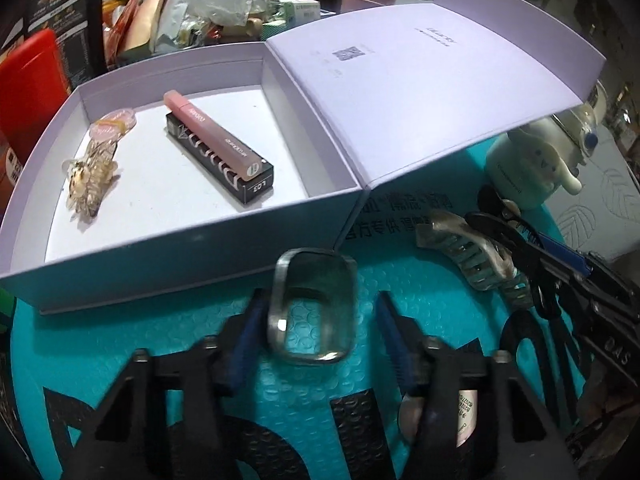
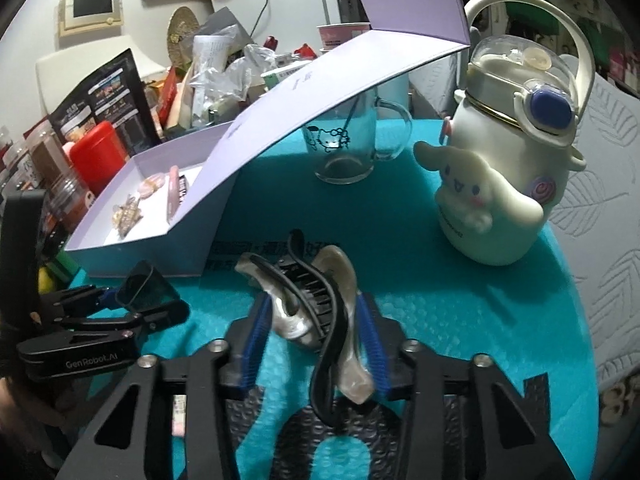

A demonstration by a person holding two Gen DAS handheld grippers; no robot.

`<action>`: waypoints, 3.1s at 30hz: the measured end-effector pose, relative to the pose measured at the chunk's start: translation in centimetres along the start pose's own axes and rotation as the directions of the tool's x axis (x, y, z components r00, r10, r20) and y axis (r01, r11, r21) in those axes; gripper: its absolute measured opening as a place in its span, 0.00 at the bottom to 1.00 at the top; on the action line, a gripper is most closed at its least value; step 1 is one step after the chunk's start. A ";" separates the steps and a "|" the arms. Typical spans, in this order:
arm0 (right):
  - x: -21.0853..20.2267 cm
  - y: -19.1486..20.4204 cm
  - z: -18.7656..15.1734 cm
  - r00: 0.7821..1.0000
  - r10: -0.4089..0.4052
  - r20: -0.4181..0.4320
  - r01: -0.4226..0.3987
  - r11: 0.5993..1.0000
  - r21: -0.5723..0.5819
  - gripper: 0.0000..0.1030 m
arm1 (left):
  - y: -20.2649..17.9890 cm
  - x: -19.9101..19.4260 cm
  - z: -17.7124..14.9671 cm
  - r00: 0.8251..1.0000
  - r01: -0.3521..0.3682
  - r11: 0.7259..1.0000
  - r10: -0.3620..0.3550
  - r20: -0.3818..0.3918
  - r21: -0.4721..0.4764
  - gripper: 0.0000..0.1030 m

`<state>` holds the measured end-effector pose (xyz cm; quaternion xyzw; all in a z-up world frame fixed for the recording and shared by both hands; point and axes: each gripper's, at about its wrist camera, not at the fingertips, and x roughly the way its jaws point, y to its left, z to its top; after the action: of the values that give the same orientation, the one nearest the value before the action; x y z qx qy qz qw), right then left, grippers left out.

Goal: Organize rigid objects
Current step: 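Grasp the clear glass cup with the left gripper while the right grasps the black hair claw, then lift the glass cup and black hair claw off the mat with both grippers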

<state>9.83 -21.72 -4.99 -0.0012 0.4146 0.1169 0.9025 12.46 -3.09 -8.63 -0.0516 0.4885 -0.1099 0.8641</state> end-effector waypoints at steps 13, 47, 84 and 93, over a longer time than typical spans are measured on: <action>-2.1 0.8 -1.3 0.999 -0.025 0.023 0.025 1.000 0.015 0.18 | -0.9 -2.2 -2.7 0.996 0.088 0.996 -0.088 0.019 -0.007 0.35; -3.1 1.7 -8.3 0.991 -0.050 -0.127 0.044 0.998 -0.047 0.41 | -1.7 -5.4 -9.6 0.997 0.074 0.994 -0.074 0.006 0.087 0.35; -5.9 7.0 -6.5 0.996 0.082 -0.038 -0.087 0.983 -0.158 0.20 | 1.6 -12.1 -11.5 0.988 -0.026 0.999 0.031 0.152 -0.040 0.35; -6.2 11.0 -6.7 0.986 0.164 -0.042 -0.169 0.962 -0.214 0.20 | 4.4 -14.4 -12.3 0.978 -0.078 0.993 0.093 0.187 -0.089 0.35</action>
<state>-1.39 -13.00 -3.71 -0.0659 0.4086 0.2369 0.8790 -4.67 4.90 -3.88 -0.0760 0.4093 -0.0471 0.9080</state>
